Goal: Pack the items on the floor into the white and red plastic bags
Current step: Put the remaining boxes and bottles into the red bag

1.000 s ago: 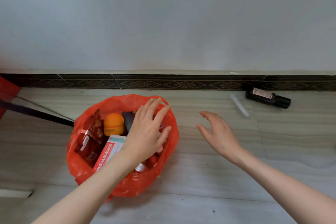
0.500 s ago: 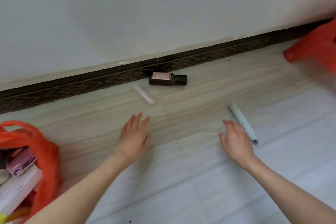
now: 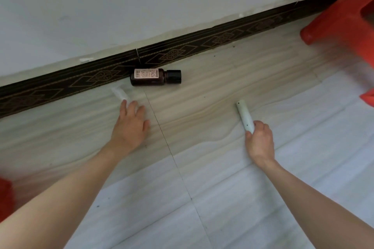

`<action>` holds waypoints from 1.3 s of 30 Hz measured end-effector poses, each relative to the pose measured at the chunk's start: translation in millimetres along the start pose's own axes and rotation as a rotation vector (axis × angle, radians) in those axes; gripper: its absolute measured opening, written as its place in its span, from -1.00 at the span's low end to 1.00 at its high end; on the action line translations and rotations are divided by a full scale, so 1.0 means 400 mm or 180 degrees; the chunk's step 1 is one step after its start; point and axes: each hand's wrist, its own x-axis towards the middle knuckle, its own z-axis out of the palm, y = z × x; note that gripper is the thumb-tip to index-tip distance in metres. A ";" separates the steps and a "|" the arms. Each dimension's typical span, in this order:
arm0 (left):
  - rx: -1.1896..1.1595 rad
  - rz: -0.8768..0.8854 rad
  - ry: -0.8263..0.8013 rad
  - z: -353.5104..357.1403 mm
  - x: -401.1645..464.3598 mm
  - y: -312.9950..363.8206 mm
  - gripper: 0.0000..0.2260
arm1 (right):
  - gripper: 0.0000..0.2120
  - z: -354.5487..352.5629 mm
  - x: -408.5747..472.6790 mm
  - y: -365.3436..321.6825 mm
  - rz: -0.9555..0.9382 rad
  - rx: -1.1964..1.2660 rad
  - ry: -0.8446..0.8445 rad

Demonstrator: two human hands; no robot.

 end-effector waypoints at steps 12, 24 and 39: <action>-0.0773 -0.0171 0.0828 0.015 -0.175 -0.060 -0.67 | -0.66 0.082 -0.182 -0.130 -0.1326 0.0168 -0.0827; -0.1244 -0.0583 0.0870 0.013 -0.212 -0.086 -0.78 | -0.73 0.142 -0.321 -0.250 -0.0475 0.0668 -0.0809; -0.0817 -0.0775 0.1452 -0.339 -0.756 -0.354 -0.79 | -0.84 0.042 -0.720 -0.620 -0.1498 0.1580 -0.1806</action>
